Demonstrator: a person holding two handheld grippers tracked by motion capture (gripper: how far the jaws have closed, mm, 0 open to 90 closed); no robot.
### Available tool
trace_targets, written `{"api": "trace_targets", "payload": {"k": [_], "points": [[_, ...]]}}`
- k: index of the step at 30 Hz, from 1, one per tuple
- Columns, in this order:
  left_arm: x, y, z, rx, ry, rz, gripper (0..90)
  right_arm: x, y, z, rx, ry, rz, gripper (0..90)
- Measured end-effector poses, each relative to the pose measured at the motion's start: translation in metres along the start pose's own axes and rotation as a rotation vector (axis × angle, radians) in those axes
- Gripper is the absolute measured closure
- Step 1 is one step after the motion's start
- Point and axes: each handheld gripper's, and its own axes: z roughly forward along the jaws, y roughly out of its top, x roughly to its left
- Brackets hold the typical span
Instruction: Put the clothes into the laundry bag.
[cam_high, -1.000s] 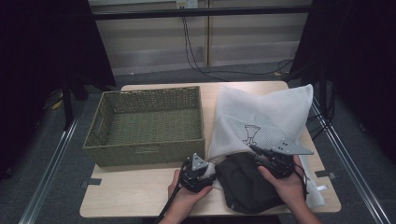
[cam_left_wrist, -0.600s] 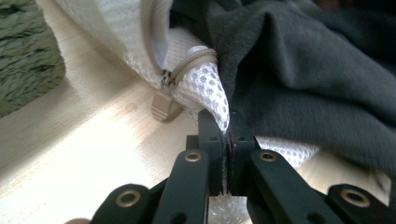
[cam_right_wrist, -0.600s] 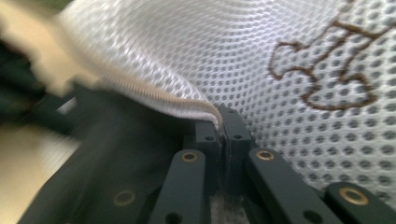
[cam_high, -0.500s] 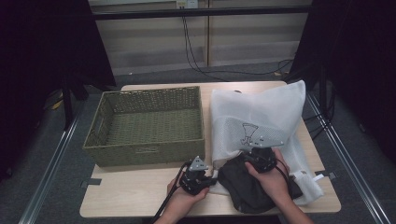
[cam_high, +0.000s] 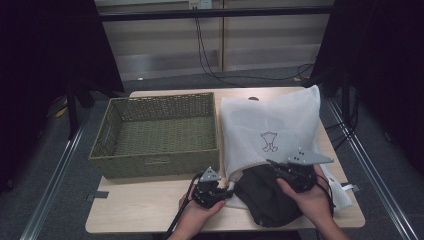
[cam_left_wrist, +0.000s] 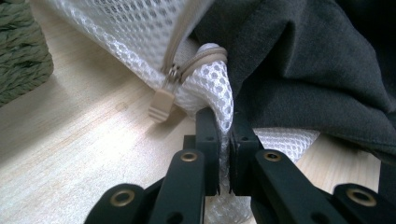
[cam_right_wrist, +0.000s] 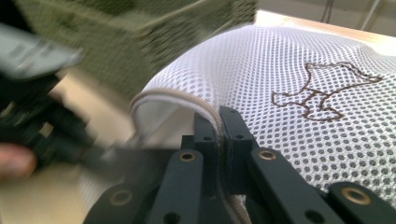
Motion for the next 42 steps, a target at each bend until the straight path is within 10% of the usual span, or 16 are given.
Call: {"api": "trace_targets", "payload": {"k": [3,7,13,19,24,28,34,36,40,42], "points": [[0.0,0.0,0.001,-0.002,-0.001,-0.014,84.9,0.009,-0.015,0.008,0.098,0.1,0.016,87.7],[-0.001,0.001,0.0,0.005,0.003,0.006,86.4,0.015,-0.038,0.043,0.3,0.064,-0.009,88.2],[-0.002,0.001,0.0,0.021,-0.017,0.026,87.9,0.005,-0.031,0.06,0.296,-0.105,-0.081,88.5],[-0.003,0.001,0.0,0.02,-0.017,0.036,87.9,-0.031,-0.023,0.08,0.214,-0.258,-0.009,88.5],[-0.001,0.0,0.0,0.01,-0.002,0.018,85.4,-0.03,-0.015,0.055,0.107,-0.1,0.062,87.9],[-0.001,0.001,0.002,-0.001,0.005,0.011,85.2,-0.007,-0.009,0.017,0.049,-0.014,-0.002,87.6],[-0.001,0.001,0.002,-0.002,0.01,-0.001,85.3,0.009,-0.036,0.029,0.247,0.092,-0.017,87.8],[-0.002,0.001,0.002,0.001,0.013,0.008,85.8,0.011,-0.044,0.043,0.316,0.059,-0.017,88.2],[-0.004,0.001,0.001,0.007,0.014,0.023,87.6,0.006,-0.036,0.06,0.314,-0.078,-0.094,88.5],[-0.004,0.001,0.001,0.011,0.011,0.036,87.8,-0.002,-0.035,0.072,0.297,-0.113,-0.056,88.6]]}}
